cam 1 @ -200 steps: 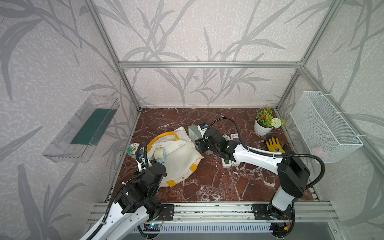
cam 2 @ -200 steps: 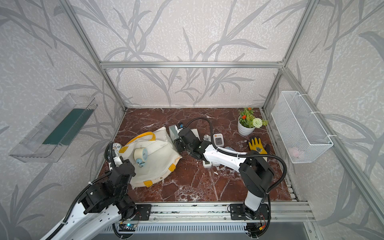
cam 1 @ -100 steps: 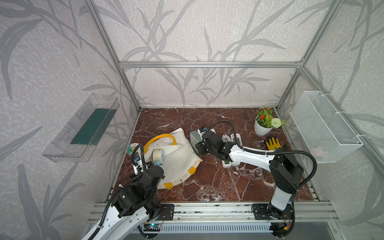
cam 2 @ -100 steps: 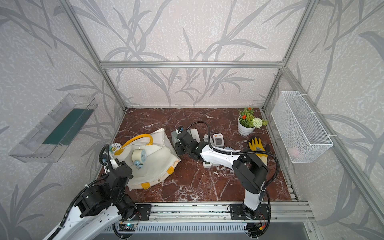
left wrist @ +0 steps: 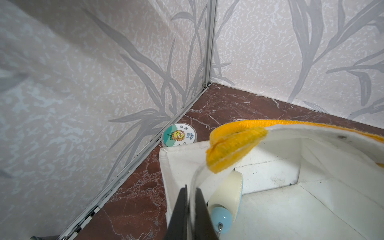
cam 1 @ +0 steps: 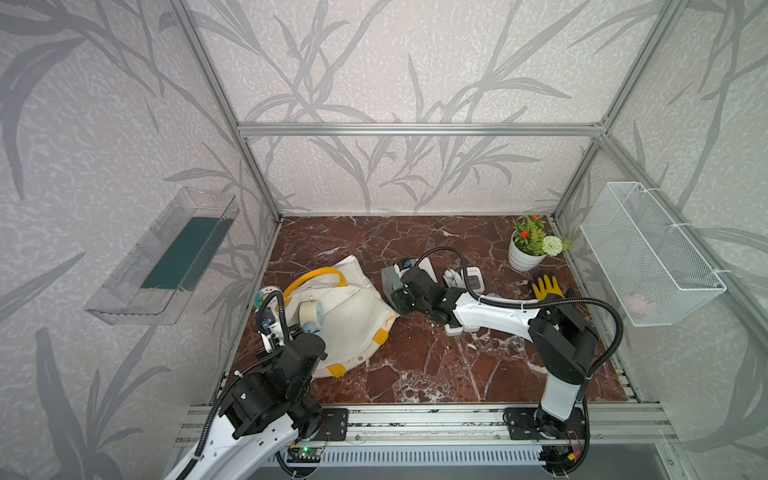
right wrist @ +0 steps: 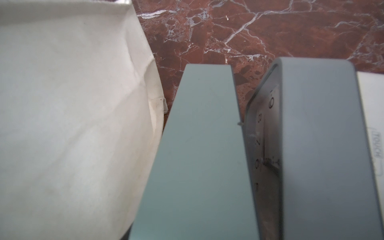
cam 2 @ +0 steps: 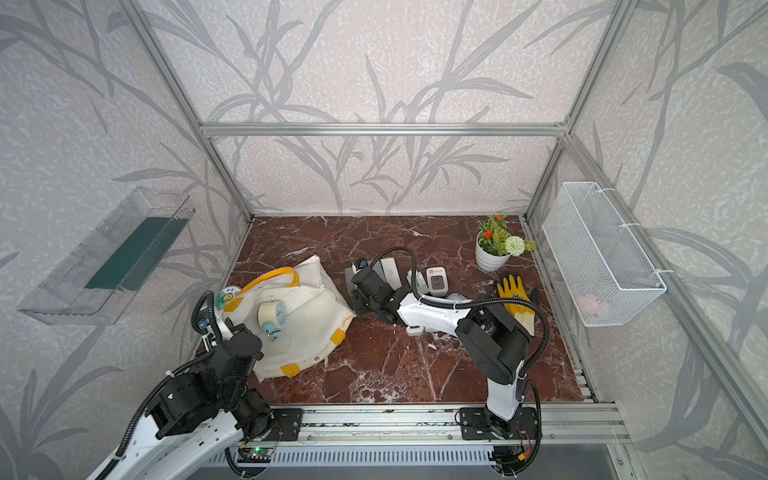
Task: Take the alarm clock out of the canvas bag
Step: Place the alarm at the center of the board.
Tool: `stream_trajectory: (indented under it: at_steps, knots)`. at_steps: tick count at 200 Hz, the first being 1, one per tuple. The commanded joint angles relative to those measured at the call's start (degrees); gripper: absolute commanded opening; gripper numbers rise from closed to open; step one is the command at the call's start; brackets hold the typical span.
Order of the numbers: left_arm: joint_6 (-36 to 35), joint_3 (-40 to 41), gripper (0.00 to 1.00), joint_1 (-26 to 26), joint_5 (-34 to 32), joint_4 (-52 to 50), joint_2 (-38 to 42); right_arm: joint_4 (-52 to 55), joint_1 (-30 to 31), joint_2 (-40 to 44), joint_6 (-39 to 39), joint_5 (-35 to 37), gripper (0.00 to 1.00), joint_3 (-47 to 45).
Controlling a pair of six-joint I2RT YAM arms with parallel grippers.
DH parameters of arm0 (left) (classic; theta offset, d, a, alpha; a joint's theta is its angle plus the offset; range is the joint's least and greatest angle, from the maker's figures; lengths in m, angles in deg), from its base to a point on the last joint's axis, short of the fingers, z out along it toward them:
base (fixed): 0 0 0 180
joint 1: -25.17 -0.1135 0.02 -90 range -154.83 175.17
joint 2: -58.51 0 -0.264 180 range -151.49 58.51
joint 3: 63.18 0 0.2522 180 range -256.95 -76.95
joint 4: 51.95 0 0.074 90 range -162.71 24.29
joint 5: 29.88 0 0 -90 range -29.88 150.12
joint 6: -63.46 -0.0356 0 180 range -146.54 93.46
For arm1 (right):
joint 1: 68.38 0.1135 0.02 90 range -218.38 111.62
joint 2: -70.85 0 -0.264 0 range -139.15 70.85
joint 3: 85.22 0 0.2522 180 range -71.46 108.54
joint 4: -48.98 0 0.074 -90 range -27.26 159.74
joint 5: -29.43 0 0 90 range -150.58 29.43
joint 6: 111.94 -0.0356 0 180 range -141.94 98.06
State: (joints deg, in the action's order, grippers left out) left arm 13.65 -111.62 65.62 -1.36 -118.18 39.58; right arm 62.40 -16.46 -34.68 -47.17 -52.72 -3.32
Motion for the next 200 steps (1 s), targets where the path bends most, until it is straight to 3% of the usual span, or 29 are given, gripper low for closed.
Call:
stream_trajectory:
  at_steps: [1, 64, 138, 200]
  knots:
    - [2.53, -1.47, 0.0, -0.17, -3.08, -1.76, 0.27, 0.57, 0.28, -1.32, -1.04, 1.02, 0.39, -0.81]
    - [1.51, -1.28, 0.0, -0.12, -2.69, -0.72, -0.05, 2.46, 0.36, -0.46, -2.14, 1.01, 0.59, -2.21]
    - [-0.87, -1.42, 0.0, -0.19, -1.81, 1.93, -2.18, 2.66, 0.42, 1.61, -2.5, 0.76, 0.64, -3.07]
    - [-3.13, -0.58, 0.0, -0.19, -0.76, 4.64, -1.04, 5.02, 0.55, 10.05, -1.06, 4.01, 0.82, -4.02]
